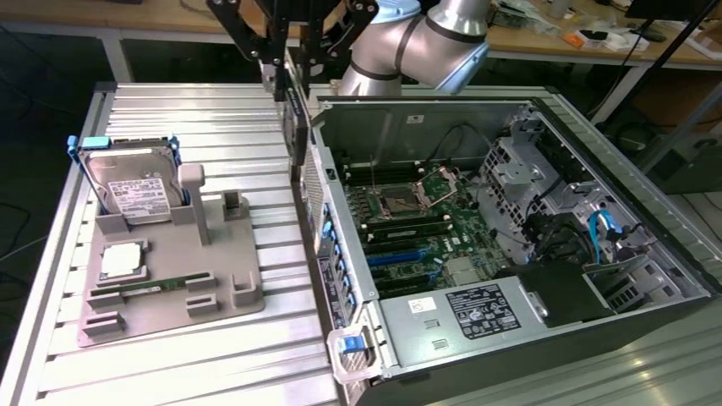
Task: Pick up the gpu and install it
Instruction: 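Pick up the gpu and move the gpu toward the slot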
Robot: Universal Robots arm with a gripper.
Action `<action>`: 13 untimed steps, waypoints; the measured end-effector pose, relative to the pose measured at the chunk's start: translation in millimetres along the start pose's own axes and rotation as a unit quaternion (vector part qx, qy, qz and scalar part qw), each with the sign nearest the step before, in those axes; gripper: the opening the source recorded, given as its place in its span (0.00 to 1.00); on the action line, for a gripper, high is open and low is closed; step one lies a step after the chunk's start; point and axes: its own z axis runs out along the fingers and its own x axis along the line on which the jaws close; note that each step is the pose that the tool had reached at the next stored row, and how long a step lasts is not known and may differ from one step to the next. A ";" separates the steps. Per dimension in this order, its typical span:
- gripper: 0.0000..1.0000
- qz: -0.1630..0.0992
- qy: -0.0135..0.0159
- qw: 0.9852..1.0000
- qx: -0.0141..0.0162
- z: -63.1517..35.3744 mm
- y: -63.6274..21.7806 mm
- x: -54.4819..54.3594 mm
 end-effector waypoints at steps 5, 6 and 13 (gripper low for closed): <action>0.27 0.000 0.000 1.000 0.000 0.0 -0.8 -12.2; 0.27 0.000 0.000 1.000 0.000 0.0 -1.1 -16.3; 0.27 0.000 0.001 1.000 0.000 -0.4 -3.1 -47.7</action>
